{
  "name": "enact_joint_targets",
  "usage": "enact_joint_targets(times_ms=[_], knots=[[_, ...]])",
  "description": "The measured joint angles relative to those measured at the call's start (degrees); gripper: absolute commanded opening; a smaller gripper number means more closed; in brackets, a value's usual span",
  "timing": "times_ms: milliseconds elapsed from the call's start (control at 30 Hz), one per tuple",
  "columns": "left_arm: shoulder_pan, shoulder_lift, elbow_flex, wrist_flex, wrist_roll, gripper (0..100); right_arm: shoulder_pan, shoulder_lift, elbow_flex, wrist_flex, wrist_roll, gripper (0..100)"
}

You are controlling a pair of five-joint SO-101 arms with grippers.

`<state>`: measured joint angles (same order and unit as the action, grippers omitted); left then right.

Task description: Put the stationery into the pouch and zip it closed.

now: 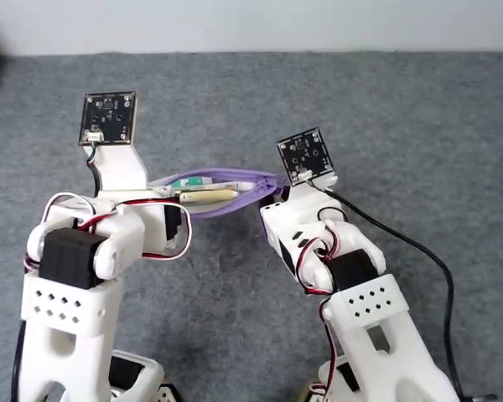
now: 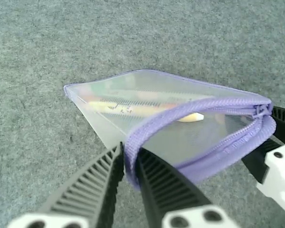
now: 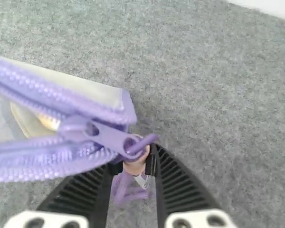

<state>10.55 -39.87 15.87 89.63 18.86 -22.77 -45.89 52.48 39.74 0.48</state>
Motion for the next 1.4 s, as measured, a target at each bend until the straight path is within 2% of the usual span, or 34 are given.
enact_joint_targets(times_ms=[400, 700, 767, 900, 1000, 1400], knots=[[0.0, 0.0, 0.0, 0.0, 0.0, 1, 0.0, -7.7, 0.0, 7.4, 0.0, 0.8], [0.0, 0.0, 0.0, 0.8, 0.1, 2, 0.2, -20.2, 0.0, 7.8, 0.0, 0.8], [0.0, 0.0, 0.0, 1.9, 0.1, 5, 0.4, -22.4, 0.0, 7.8, 0.0, 0.8], [0.0, -0.1, -0.1, 4.5, 0.1, 21, 0.4, -23.1, 0.0, 7.8, 0.2, 0.8], [0.0, -1.3, -0.1, 5.5, 0.1, 29, 0.9, -23.1, 0.0, 7.8, 0.2, 0.8], [0.0, -11.0, -0.8, 5.6, 0.1, 31, 1.2, -23.1, 0.1, -1.0, 6.0, 0.8]])
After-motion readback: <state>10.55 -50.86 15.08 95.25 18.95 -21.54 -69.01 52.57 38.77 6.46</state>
